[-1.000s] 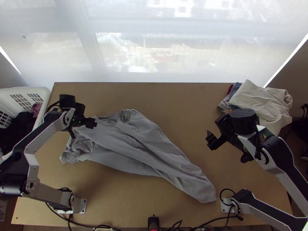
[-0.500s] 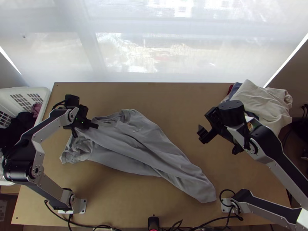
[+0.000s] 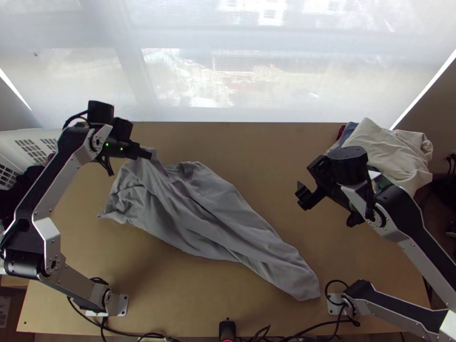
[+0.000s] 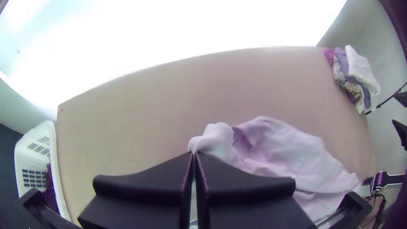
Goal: Fold the t-shirt
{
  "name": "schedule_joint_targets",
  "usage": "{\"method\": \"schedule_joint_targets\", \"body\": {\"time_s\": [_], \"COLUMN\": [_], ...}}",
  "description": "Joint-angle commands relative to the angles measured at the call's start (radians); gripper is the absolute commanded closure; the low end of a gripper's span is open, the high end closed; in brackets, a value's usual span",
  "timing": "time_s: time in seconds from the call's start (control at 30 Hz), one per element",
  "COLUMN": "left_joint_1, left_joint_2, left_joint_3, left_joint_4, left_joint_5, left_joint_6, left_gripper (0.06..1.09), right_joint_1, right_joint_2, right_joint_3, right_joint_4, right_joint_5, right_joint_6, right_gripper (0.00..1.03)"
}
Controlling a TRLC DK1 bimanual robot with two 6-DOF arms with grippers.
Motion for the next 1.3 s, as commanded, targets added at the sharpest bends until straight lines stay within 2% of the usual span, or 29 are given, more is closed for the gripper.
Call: {"method": "schedule_joint_targets", "body": {"time_s": [0.0, 0.17, 0.3, 0.53, 0.7, 0.87, 1.03, 1.27], "left_joint_1": [-0.11, -0.22, -0.326, -0.515, -0.671, -0.769, -0.771, -0.743], "left_joint_2": [0.047, 0.12, 0.07, -0.047, -0.098, -0.122, -0.17, -0.22], "left_joint_3": [0.435, 0.753, 0.767, 0.767, 0.759, 0.705, 0.664, 0.664], "left_joint_4": [-0.18, -0.225, -0.131, -0.057, -0.104, -0.196, -0.309, -0.389], "left_joint_5": [0.066, 0.066, 0.065, 0.063, 0.048, 0.014, -0.043, -0.101], "left_joint_6": [-0.042, -0.085, -0.088, -0.14, -0.127, -0.097, -0.087, -0.05], "left_gripper": [1.05, 1.05, 1.05, 1.05, 1.05, 1.05, 1.05, 1.05], "right_joint_1": [-0.088, -0.119, -0.139, -0.134, -0.093, 0.022, 0.107, 0.117], "right_joint_2": [-0.068, -0.144, -0.187, -0.207, -0.189, -0.114, 0.004, 0.11], "right_joint_3": [-0.018, -0.025, -0.02, -0.02, -0.018, 0.026, 0.043, 0.026], "right_joint_4": [-0.015, -0.074, -0.116, -0.145, -0.058, 0.021, 0.068, 0.212], "right_joint_5": [0.0, 0.0, 0.002, 0.0, 0.0, 0.0, 0.0, -0.027], "right_joint_6": [-0.006, -0.003, 0.008, 0.015, 0.009, -0.064, -0.132, -0.098], "right_gripper": [0.05, 0.05, 0.05, 0.05, 0.05, 0.05, 0.05, 0.05]}}
